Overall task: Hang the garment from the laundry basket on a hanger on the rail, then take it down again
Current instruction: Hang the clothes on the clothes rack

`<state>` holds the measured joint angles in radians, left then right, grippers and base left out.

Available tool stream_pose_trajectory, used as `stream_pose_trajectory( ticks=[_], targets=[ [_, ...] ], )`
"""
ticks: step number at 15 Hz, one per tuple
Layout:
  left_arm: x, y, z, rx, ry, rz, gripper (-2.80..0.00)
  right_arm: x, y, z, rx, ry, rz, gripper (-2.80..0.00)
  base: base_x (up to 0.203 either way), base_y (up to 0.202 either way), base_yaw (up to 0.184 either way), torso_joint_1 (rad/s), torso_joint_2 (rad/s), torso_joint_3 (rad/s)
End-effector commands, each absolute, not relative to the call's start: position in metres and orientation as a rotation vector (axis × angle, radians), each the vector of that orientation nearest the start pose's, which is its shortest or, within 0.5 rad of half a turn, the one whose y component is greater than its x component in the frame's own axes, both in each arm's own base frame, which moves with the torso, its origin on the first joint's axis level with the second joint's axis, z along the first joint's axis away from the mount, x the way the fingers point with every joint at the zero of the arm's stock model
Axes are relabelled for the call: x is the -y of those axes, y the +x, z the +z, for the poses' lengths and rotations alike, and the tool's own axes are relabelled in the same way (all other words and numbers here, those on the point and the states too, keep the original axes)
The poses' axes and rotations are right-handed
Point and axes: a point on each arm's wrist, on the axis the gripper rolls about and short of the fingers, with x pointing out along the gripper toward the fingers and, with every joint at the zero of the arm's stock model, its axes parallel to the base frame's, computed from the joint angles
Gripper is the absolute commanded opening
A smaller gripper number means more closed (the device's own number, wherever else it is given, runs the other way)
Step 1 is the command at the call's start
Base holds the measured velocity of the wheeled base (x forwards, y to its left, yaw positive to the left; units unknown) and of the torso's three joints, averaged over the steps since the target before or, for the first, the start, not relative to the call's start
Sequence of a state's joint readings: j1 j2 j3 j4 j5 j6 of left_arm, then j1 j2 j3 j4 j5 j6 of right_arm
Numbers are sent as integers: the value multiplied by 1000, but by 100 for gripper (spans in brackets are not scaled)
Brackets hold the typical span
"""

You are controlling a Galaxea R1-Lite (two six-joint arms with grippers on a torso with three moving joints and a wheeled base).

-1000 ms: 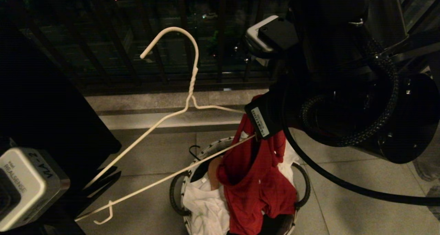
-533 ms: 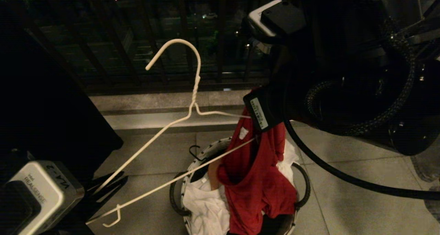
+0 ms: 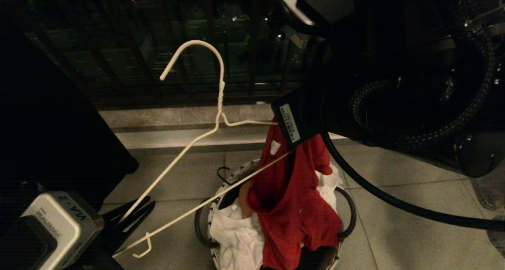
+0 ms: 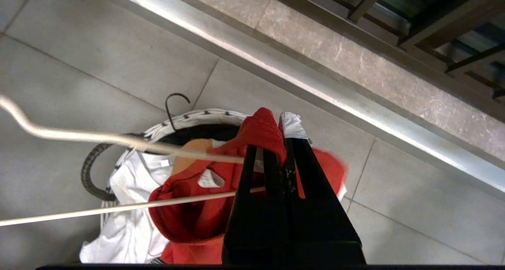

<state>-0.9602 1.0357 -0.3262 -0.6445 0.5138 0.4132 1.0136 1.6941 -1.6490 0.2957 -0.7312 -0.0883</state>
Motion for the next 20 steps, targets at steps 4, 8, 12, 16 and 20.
stream_pose_trajectory(
  ticks=[4,8,12,16,20],
  targets=[
    [106,88,183,1,438,-453,-280,-254,176,340,-184,-346,287,-280,0,0,0,0,0,0],
    [110,91,182,-3,418,-452,-280,-263,179,336,-165,-366,298,-280,0,0,0,0,0,0],
    [121,98,175,20,394,-450,-280,-264,179,341,-127,-380,304,-280,0,0,0,0,0,0],
    [131,106,166,59,360,-444,-280,-266,180,346,-90,-368,304,-280,0,0,0,0,0,0],
    [130,104,157,38,376,-454,-280,-266,180,349,-60,-394,305,-280,0,0,0,0,0,0]
  ],
)
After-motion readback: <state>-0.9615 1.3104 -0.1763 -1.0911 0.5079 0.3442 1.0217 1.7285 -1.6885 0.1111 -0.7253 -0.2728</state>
